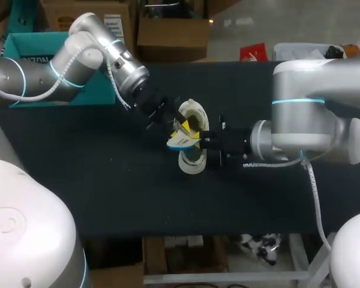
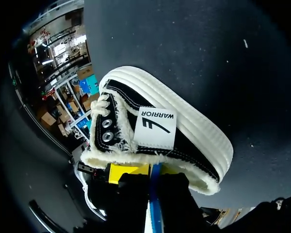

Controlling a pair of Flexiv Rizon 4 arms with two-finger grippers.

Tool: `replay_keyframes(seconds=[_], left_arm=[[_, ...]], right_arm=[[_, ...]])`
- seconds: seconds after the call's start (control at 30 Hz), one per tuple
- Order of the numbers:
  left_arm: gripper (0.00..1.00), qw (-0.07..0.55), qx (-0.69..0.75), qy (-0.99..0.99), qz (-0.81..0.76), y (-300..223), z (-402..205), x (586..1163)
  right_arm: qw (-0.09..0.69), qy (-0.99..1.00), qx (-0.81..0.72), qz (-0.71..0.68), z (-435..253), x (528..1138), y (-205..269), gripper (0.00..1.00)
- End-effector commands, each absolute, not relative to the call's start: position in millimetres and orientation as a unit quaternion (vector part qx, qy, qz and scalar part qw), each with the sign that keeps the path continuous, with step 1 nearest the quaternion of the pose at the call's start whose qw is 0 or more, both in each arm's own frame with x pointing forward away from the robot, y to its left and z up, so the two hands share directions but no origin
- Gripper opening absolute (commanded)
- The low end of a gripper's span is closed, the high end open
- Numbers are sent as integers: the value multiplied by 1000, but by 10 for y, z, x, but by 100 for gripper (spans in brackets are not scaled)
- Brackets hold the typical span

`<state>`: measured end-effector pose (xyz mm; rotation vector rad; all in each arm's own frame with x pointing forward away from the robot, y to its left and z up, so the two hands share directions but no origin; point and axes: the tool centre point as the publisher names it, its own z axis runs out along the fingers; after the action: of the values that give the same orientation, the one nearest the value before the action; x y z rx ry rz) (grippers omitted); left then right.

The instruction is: Open the shoe tongue, take the insole out of the shoe, put the insole back into the shoe, and pack the shoe into the shoebox

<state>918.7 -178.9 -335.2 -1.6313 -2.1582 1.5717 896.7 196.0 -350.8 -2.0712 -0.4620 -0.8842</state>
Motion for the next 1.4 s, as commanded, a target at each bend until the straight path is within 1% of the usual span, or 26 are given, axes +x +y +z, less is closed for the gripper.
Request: replay_keyframes(seconds=[0.03,0.07,0.1,0.2,0.27,0.33,0.47,0.5,0.53,0.57,0.6,0.67,0.7,0.73,0.8,0.83,0.87,0.93,0.97,1.03,1.07,1.1,1.13,1.4], left_arm=[[53,-19,-522,-689,503,-1734,-3282,9027],[55,-24,-523,-686,505,-1720,-3263,8993],[54,-28,-525,-683,507,-1707,-3242,8957],[45,-35,-528,-680,507,-1685,-3189,8863],[35,-40,-530,-679,506,-1684,-3165,8806],[23,-43,-532,-680,503,-1689,-3154,8766],[23,-50,-528,-684,501,-1697,-3150,8738],[22,-52,-526,-685,501,-1700,-3151,8732],[18,-55,-523,-688,501,-1706,-3153,8728],[4,-55,-523,-688,501,-1713,-3156,8727],[0,-56,-522,-689,500,-1720,-3160,8722],[0,-57,-520,-692,497,-1729,-3165,8713],[0,-57,-519,-693,497,-1732,-3166,8708],[0,-59,-517,-696,495,-1736,-3167,8698],[0,-61,-514,-699,493,-1746,-3171,8671],[0,-65,-512,-701,492,-1754,-3172,8655],[0,-65,-512,-702,491,-1762,-3172,8637],[0,-71,-510,-704,489,-1770,-3168,8610],[0,-72,-509,-705,489,-1775,-3164,8592],[0,-78,-504,-708,489,-1772,-3163,8583],[0,-79,-503,-708,490,-1773,-3163,8578],[0,-82,-498,-711,490,-1771,-3163,8571],[0,-85,-496,-712,489,-1770,-3164,8566],[0,-97,-475,-726,488,-1767,-3186,8536]], right_arm=[[413,-180,-819,-355,-3552,8973,1920,0],[414,-178,-819,-356,-3555,8973,1912,0],[414,-178,-819,-356,-3558,8973,1906,0],[414,-175,-818,-358,-3564,8972,1891,0],[415,-174,-818,-360,-3568,8972,1880,0],[415,-174,-816,-362,-3569,8971,1870,0],[416,-174,-815,-364,-3564,8964,1858,0],[416,-174,-815,-365,-3563,8964,1855,0],[416,-175,-814,-365,-3564,8963,1851,0],[418,-175,-814,-364,-3566,8963,1847,0],[419,-176,-814,-363,-3567,8963,1844,0],[420,-178,-813,-361,-3568,8953,1836,0],[420,-179,-814,-360,-3560,8936,1833,9],[418,-181,-815,-359,-3536,8902,1824,43],[412,-182,-817,-360,-3485,8837,1804,78],[407,-183,-819,-360,-3459,8804,1799,83],[404,-185,-820,-361,-3432,8768,1803,83],[397,-189,-822,-362,-3382,8716,1796,76],[393,-192,-823,-363,-3349,8678,1795,53],[390,-195,-823,-365,-3321,8636,1798,38],[389,-196,-823,-366,-3312,8619,1796,25],[388,-197,-822,-366,-3308,8606,1791,14],[388,-198,-822,-366,-3307,8596,1786,0],[394,-205,-822,-357,-3397,8655,1748,0]])
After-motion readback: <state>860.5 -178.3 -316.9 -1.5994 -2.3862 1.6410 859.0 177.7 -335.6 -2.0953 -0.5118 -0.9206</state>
